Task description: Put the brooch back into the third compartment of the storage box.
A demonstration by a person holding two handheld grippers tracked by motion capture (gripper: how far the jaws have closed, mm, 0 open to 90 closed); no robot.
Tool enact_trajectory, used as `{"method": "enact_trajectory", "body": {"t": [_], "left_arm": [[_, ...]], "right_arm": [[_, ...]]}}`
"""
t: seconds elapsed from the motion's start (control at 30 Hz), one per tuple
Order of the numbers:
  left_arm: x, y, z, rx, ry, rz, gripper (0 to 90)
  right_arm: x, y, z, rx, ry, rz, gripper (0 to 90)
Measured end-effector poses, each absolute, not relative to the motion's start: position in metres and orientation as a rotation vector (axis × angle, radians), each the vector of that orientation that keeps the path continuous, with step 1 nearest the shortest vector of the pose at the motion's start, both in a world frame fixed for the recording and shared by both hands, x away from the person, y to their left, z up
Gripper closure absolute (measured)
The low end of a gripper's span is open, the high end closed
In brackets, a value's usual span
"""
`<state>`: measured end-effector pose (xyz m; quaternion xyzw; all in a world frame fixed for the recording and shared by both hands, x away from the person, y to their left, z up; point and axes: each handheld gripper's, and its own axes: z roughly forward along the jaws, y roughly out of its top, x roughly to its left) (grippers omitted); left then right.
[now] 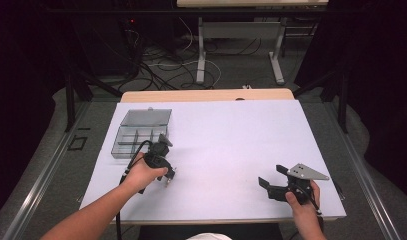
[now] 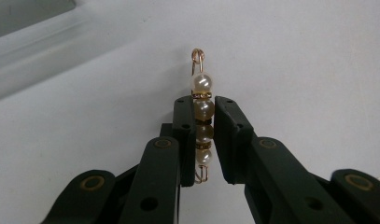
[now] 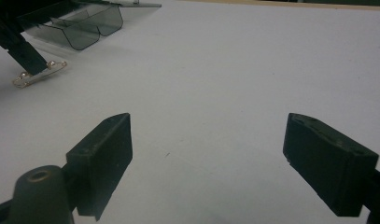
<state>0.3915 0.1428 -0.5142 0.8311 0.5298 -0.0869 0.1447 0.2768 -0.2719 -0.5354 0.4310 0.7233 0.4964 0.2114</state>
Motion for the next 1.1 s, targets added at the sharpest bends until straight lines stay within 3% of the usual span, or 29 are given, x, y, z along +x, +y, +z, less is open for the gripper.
{"method": "enact_trajectory", "body": {"t": [1.1], "left_arm": [[0.394,0.155,-0.483,2.347,1.47,-0.116,79.6]], "right_arm": [[0.277,-0.273,-0.536,1.186,2.007,1.377,15.1]]}}
